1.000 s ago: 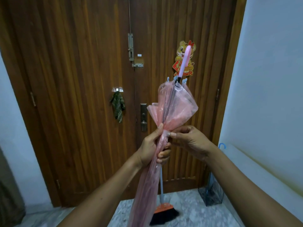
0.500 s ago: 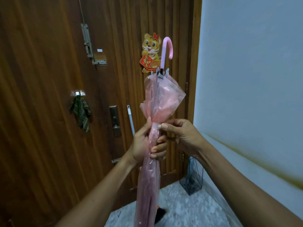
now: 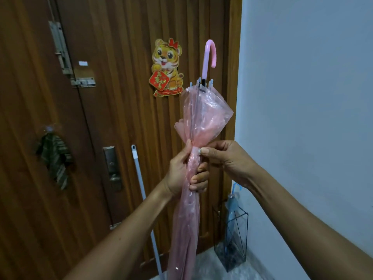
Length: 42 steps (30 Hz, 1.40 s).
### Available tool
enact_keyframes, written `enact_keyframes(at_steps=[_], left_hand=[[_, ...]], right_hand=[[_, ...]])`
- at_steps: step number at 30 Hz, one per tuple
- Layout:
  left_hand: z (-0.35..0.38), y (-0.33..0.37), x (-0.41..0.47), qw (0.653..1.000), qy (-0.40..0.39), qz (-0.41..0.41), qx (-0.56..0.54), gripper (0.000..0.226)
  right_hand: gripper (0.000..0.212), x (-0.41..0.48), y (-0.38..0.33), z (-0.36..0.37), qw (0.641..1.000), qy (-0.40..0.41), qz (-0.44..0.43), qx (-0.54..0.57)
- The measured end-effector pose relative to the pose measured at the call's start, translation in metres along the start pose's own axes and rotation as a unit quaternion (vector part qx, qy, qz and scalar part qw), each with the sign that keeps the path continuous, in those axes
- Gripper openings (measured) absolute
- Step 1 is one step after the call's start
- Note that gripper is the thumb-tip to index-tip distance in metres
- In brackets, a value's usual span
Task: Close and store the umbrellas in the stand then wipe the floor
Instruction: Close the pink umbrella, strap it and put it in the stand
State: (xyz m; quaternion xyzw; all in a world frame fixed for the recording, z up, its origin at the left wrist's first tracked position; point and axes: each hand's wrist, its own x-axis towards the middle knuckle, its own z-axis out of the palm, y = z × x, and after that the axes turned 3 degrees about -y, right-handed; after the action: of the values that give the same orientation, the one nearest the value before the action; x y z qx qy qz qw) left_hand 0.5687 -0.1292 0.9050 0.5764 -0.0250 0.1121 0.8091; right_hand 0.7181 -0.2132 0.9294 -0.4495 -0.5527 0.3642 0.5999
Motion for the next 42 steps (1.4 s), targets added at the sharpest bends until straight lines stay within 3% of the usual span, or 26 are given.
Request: enact_keyframes(at_steps=[7, 11, 15, 19, 21, 25, 32, 42], left_hand=[[-0.042, -0.01, 0.067, 0.999, 0.011, 0.004, -0.045, 0.069], [-0.079, -0.019, 0.096, 0.999, 0.015, 0.0, -0.035, 0.07], [-0.116, -0.03, 0.136, 0.988, 0.12, 0.03, 0.098, 0.069], [-0.17, -0.047, 0.185, 0.943, 0.229, 0.06, 0.232, 0.027], [-0.206, -0.051, 0.209, 0.937, 0.235, 0.067, 0.249, 0.022], [-0.254, -0.064, 0.257, 0.946, 0.199, 0.042, 0.254, 0.016], [-0.303, -0.108, 0.339, 0.964, 0.17, -0.012, 0.204, 0.014], [-0.372, -0.209, 0.424, 0.949, 0.238, -0.149, 0.141, 0.016]], right_hand=[[0.017, 0.065, 0.036, -0.061, 1.0, -0.017, -0.01, -0.015], [0.054, 0.102, 0.067, -0.089, 0.998, -0.05, 0.04, 0.021], [0.057, 0.137, 0.093, -0.117, 0.996, -0.029, 0.069, 0.045], [0.051, 0.171, 0.124, -0.143, 0.992, 0.066, 0.07, -0.086], [0.042, 0.184, 0.143, -0.166, 0.983, 0.1, 0.087, -0.13], [0.035, 0.199, 0.183, -0.211, 0.971, 0.149, 0.132, -0.136], [0.043, 0.213, 0.261, -0.277, 0.944, 0.234, 0.185, -0.14], [0.023, 0.244, 0.401, -0.36, 0.918, 0.233, 0.29, -0.138]])
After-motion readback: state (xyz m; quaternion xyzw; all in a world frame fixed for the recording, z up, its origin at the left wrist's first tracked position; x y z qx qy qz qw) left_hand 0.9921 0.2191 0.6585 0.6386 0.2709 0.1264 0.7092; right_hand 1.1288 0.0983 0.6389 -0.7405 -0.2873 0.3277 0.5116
